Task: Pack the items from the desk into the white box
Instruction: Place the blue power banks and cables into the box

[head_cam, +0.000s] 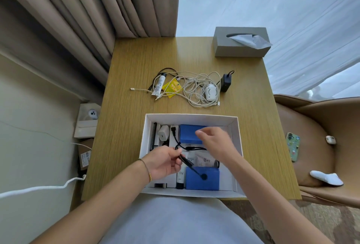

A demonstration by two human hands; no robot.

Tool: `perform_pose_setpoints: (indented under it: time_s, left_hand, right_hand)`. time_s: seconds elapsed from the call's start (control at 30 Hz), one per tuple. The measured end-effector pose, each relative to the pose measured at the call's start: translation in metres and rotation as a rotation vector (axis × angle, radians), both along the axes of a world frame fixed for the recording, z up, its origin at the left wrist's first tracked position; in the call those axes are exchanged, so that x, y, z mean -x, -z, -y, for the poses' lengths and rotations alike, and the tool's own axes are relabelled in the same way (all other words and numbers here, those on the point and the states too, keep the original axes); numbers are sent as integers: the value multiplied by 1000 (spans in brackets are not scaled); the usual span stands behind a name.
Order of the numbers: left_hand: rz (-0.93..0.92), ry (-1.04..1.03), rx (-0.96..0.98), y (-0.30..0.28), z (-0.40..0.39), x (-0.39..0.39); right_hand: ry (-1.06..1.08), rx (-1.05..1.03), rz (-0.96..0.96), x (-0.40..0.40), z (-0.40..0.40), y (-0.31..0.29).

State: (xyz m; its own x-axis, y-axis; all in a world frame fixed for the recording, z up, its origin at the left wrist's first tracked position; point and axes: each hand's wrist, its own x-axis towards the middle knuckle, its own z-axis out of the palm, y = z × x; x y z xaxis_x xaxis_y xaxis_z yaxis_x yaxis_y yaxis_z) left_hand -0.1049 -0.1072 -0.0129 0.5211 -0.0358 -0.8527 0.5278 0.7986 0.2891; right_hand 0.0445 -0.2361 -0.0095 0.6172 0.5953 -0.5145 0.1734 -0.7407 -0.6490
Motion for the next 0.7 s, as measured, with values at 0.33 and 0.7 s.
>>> perform_pose_setpoints:
  time_s: [0.33,0.7]
  left_hand:
    - [22,57,-84,7,-3,8]
    - [-134,623,-830,19,6,1]
  right_hand:
    - [-355,41,-415,16,14,-4]
    - [-708,229,193,15,3,16]
